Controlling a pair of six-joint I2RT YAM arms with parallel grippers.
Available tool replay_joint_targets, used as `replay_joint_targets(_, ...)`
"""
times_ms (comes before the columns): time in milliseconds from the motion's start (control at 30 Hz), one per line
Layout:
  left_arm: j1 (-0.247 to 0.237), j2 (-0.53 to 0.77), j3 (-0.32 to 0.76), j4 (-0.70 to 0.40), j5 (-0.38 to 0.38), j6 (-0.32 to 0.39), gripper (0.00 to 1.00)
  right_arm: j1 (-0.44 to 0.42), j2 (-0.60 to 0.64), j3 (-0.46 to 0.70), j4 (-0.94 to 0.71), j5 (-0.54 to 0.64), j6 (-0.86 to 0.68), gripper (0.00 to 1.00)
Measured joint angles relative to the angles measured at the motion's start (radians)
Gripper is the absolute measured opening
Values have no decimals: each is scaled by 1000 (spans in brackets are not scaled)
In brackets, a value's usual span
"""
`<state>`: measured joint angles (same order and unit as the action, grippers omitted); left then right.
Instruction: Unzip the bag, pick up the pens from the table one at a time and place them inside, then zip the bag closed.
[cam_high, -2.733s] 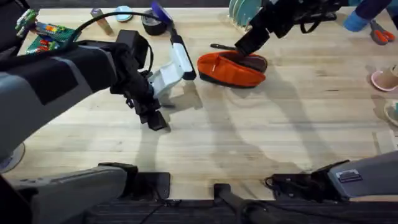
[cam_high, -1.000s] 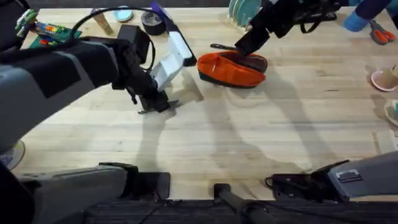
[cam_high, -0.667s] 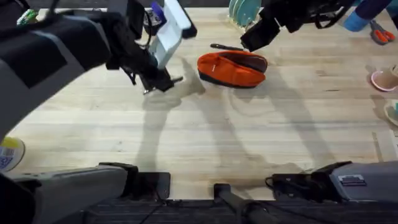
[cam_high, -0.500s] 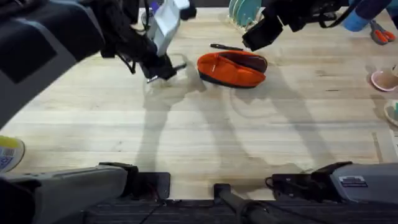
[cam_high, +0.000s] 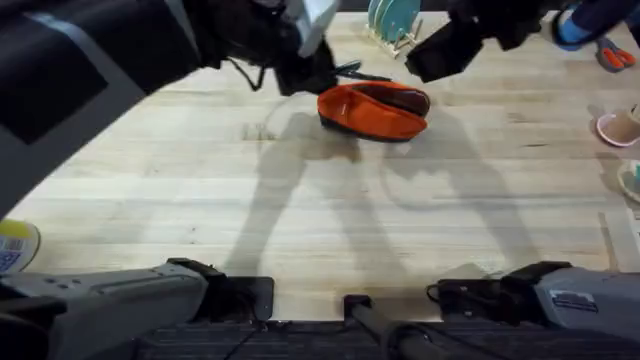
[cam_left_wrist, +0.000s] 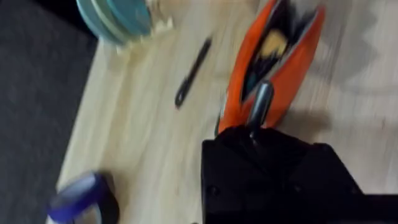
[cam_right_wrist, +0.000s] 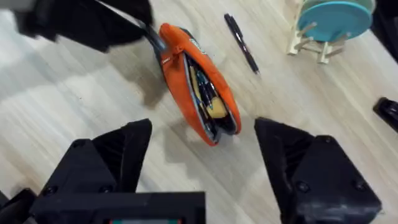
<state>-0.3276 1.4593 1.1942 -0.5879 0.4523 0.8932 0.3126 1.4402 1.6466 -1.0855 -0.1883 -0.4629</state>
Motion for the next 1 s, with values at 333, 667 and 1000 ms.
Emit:
replay_joint_targets(333,-125,0,0,164,24,-23,40,-139,-175,0,-12,-3,58,996)
replay_joint_targets(667,-198,0,0,289,57,-37,40,-217,-294,0,-16,-11,67,996)
replay_joint_targets(1000,-238,124,0,396,109,-91,40,-218,-298,0,-19,-11,67,996)
